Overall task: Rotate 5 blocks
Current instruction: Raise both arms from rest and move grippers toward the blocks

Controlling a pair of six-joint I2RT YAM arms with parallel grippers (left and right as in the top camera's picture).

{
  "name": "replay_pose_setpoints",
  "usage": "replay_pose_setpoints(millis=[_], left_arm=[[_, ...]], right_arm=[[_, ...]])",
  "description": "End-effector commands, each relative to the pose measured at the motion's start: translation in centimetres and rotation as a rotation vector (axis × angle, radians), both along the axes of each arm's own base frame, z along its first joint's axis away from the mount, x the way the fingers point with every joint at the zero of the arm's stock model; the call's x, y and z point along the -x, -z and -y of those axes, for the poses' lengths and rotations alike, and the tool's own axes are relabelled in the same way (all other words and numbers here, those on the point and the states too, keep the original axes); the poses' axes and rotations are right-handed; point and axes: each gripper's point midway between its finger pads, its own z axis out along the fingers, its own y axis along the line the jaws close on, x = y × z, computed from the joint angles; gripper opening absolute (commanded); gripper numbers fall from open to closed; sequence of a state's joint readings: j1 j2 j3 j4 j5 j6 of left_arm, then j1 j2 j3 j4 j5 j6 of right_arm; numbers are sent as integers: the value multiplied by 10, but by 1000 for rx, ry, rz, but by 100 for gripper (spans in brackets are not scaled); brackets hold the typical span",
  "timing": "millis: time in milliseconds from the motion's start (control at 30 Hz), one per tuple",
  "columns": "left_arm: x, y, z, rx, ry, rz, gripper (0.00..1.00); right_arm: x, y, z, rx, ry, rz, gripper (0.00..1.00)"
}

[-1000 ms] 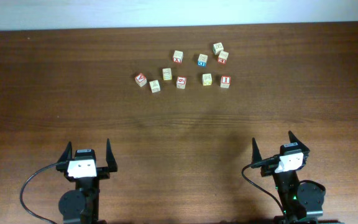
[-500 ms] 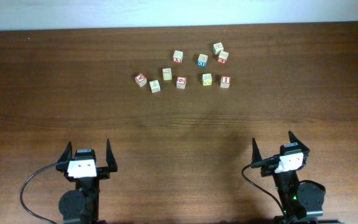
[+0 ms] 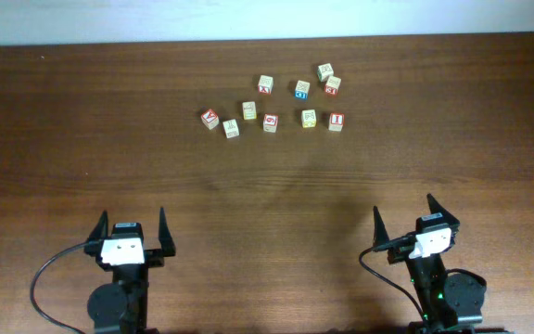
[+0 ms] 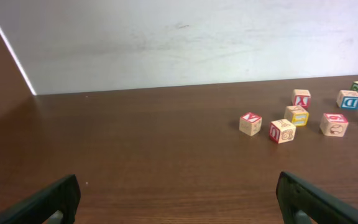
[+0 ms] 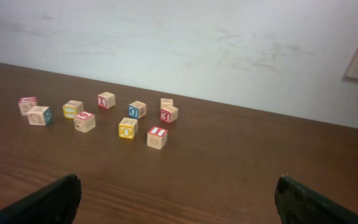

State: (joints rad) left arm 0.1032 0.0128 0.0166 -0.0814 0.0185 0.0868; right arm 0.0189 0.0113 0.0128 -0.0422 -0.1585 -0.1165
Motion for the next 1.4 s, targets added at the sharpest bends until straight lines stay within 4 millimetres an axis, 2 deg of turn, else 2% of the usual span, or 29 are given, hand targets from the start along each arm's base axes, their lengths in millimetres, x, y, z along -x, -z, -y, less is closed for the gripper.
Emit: replay_pose_setpoints(millis=[0,67,233,367,433,467,567,600,700,733,833,967,1033,1100,1167,1233,1300,1333,1367], left_arm=[[-1,-3,12,-12,70,16,99],[0,-11,12,-14,74,32,99],[11,-57,21,-13,119,39,99],[27,-102,31,-17,164,74,99],[34,-122,34,-22,179,102,99],[35,-130,36,-22,192,105,99],[28,-143,37,-10,202,47,99],[20,-145,37,3,205,-15,99],[-2,-163,34,26,202,-163,99],[-15,-159,33,43,202,-245,99],[-48,-135,29,86,200,-446,99],[-95,-114,25,135,200,-675,99],[-131,-103,21,155,198,-773,99],[-157,-83,18,167,196,-832,99],[-171,-75,16,121,217,-841,99],[-191,-85,10,81,200,-762,99],[-206,-97,8,65,199,-683,99],[-222,-96,6,56,198,-643,99],[-230,-85,6,59,199,-654,99]], right_arm=[[1,-2,-6,5,-41,18,99],[2,-11,-8,5,-50,40,99],[12,-56,-16,2,-98,131,99],[30,-107,-24,7,-151,238,99],[40,-139,-27,12,-165,283,99],[39,-151,-27,11,-165,270,99],[23,-170,-33,6,-201,174,99],[10,-180,-39,1,-241,107,99],[-25,-178,-44,-21,-267,-73,99],[-36,-175,-47,-28,-284,-120,99],[-60,-163,-49,-48,-296,-255,98],[-97,-152,-54,-82,-317,-446,98],[-124,-142,-55,-99,-317,-556,98],[-148,-130,-55,-111,-313,-633,99],[-171,-113,-55,-119,-313,-684,98],[-196,-103,-56,-124,-313,-710,98],[-209,-92,-55,-119,-306,-729,98],[-215,-82,-54,-114,-300,-740,98],[-218,-72,-54,-120,-303,-761,98]])
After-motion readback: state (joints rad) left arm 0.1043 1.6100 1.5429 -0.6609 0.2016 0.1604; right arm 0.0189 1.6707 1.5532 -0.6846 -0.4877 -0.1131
